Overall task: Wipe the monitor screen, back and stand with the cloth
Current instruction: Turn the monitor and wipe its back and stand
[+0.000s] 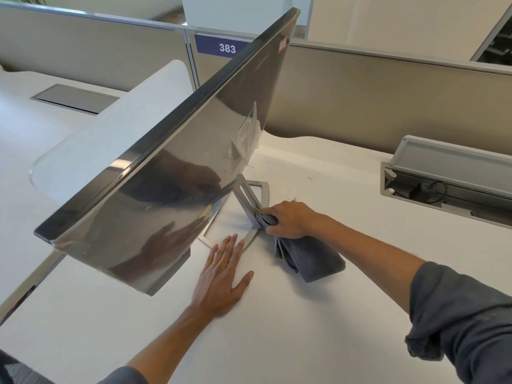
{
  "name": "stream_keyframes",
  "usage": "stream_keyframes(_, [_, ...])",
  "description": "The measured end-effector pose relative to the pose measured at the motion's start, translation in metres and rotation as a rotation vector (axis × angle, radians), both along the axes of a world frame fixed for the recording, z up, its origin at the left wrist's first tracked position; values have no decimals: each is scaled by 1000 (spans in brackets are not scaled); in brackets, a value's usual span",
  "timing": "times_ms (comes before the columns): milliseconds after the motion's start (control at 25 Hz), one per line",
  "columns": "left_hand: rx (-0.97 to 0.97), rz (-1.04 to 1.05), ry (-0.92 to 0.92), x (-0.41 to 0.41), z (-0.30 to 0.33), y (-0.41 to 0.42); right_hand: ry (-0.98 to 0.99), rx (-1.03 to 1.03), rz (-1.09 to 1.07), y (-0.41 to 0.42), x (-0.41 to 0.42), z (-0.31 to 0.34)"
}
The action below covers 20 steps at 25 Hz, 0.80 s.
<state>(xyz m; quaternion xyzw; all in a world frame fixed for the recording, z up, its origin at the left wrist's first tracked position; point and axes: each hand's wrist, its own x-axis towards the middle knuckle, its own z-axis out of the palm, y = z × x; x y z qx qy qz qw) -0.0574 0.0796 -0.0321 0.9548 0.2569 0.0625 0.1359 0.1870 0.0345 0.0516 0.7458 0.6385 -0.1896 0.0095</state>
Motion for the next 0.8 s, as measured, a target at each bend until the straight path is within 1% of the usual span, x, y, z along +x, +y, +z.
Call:
stream_keyframes(80, [-3,1,-9,0,0,0,34,7,-25,-14,3,-1])
stream_keyframes(160, [2,-3,-13,0,0,0,12,13,-49,-26,3,-5])
stream_keyframes(240, [2,-5,-8,0,1,-1,-26,66,-77,-32,0,-11])
stream_keyframes(320, [2,-5,-8,0,1,-1,-17,126,-96,-28,-4,-15])
stream_keyframes(400, [2,1,-3,0,1,-1,-15,102,-58,-17,-4,-15])
stream_keyframes(560, [-4,8,15,1,2,-1,-61,-39,21,0,4,-8])
stream_keyframes(640, [-8,8,21,0,2,-1,-23,-44,1,2,2,-5])
stream_keyframes(800, [3,10,28,0,3,-1,26,9,-63,-6,-10,-7])
